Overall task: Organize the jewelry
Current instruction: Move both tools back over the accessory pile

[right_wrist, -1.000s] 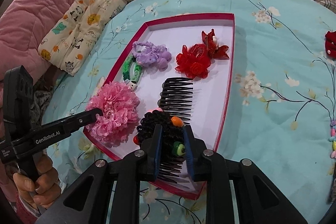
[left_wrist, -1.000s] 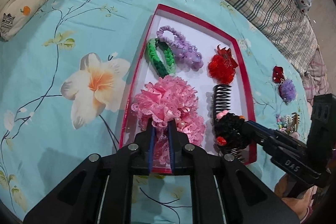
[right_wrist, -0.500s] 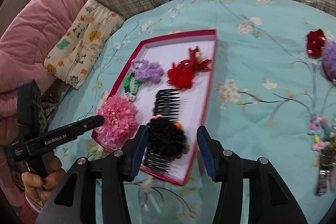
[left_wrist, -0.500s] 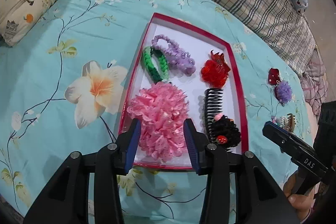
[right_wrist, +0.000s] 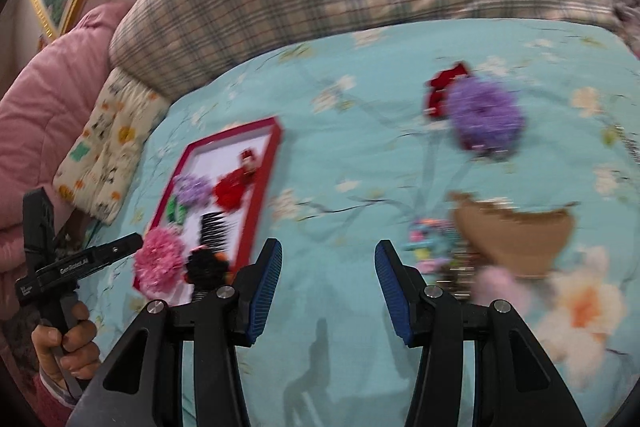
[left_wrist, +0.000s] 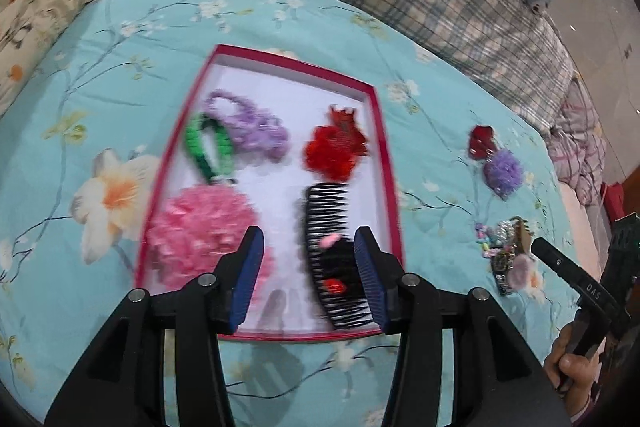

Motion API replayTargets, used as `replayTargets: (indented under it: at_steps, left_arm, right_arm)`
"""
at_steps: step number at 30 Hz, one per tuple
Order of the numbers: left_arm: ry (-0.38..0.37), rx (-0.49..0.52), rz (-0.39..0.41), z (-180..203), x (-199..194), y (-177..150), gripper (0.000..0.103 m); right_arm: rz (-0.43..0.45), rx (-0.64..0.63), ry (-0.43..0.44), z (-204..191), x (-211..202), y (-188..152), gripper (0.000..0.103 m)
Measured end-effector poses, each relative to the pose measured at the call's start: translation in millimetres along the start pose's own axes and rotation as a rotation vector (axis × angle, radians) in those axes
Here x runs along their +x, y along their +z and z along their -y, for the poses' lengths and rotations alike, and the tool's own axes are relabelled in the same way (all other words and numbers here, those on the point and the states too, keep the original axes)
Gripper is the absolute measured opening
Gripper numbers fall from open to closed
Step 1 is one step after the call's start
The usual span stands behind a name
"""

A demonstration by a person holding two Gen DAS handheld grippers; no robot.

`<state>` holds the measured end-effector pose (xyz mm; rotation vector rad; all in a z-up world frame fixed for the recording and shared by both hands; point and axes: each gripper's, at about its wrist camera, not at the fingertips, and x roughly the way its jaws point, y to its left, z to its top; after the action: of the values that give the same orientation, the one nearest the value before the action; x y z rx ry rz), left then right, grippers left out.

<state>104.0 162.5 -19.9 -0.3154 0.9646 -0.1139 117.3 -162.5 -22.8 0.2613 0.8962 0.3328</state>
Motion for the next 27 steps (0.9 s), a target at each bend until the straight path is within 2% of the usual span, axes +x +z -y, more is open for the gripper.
replayTargets:
  at_steps: [9, 12, 15, 21, 24, 27]
  left_arm:
    - [-0.059, 0.07, -0.035, 49.0, 15.3, -1.4, 0.046]
    - [-0.074, 0.097, -0.047, 68.1, 22.0, -0.6, 0.046]
    - [-0.092, 0.126, -0.054, 87.9, 28.7, 2.1, 0.046]
    - [-0.111, 0.163, -0.066, 118.2, 44.5, 10.2, 0.049]
    - [-0.115, 0.172, -0.073, 126.9, 51.9, 13.9, 0.049]
    - [-0.119, 0.187, -0.085, 137.1, 61.9, 17.8, 0.049]
  right_arm:
    - [0.032, 0.11, -0.102, 67.7, -35.8, -9.4, 0.051]
    - [0.032, 0.129, -0.119, 80.1, -39.1, -12.7, 0.059]
    - [0.032, 0.152, -0.12, 90.8, -41.5, -15.9, 0.059]
    - [-0.012, 0.216, -0.092, 113.1, -25.3, -18.1, 0.07]
    - [-0.033, 0.238, -0.076, 121.5, -14.8, -19.2, 0.07]
    - [-0.036, 0.23, -0.111, 125.1, -7.4, -16.2, 0.07]
